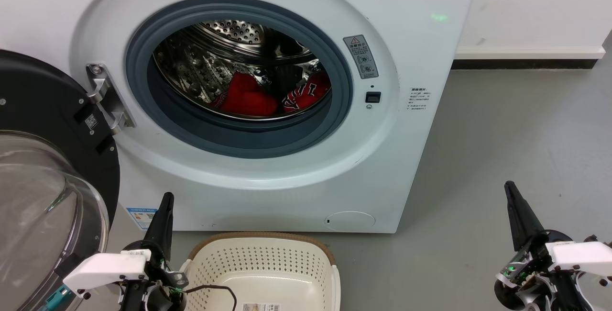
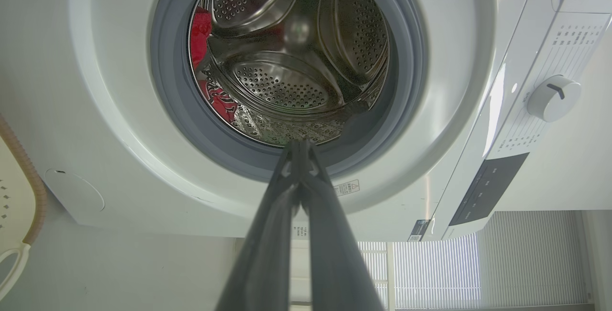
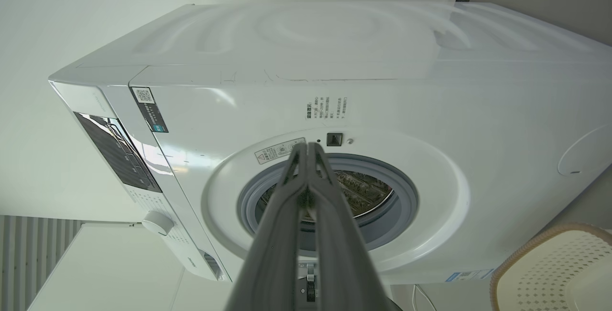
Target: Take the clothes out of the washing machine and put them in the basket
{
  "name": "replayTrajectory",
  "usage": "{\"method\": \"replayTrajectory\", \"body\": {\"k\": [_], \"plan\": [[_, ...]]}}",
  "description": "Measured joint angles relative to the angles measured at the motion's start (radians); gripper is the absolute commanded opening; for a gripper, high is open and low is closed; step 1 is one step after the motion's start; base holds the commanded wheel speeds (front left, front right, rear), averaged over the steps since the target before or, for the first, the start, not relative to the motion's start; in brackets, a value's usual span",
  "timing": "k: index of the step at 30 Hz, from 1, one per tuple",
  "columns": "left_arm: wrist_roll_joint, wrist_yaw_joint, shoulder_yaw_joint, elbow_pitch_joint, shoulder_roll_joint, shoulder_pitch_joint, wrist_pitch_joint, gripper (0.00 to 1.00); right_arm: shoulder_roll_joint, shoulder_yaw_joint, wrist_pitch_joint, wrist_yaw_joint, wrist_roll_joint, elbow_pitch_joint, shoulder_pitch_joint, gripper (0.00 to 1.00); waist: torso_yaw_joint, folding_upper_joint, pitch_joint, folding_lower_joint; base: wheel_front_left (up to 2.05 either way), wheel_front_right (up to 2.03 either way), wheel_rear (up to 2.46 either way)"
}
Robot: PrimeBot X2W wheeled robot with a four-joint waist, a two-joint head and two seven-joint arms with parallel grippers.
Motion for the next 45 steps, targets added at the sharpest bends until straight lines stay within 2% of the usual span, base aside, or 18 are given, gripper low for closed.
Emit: {"method": "replayTrajectory", "body": {"k": [32, 33, 39, 45], "plan": [[0.0, 0.0, 0.0, 0.0, 0.0, 0.0, 0.0, 0.0, 0.0, 0.0, 0.0, 0.0, 0.0, 0.0, 0.0, 0.0, 0.0, 0.0, 0.0, 0.0, 0.0, 0.0, 0.0], [0.0, 0.0, 0.0, 0.0, 0.0, 0.0, 0.0, 1.0, 0.0, 0.0, 0.0, 0.0, 0.0, 0.0, 0.0, 1.0, 0.0, 0.0, 0.0, 0.0, 0.0, 0.0, 0.0], [0.0, 0.0, -0.007, 0.049, -0.004, 0.049, -0.003, 1.0, 0.007, 0.002, -0.002, 0.0, 0.0, 0.046, 0.047, 1.0, 0.0, 0.0, 0.001, 0.0, 0.0, 0.0, 0.0], [0.02, 0.0, -0.012, 0.038, -0.004, 0.058, -0.032, 1.0, 0.008, 0.012, -0.031, 0.0, -0.013, 0.043, 0.053, 1.0, 0.0, 0.0, 0.001, 0.0, 0.0, 0.0, 0.0]]}}
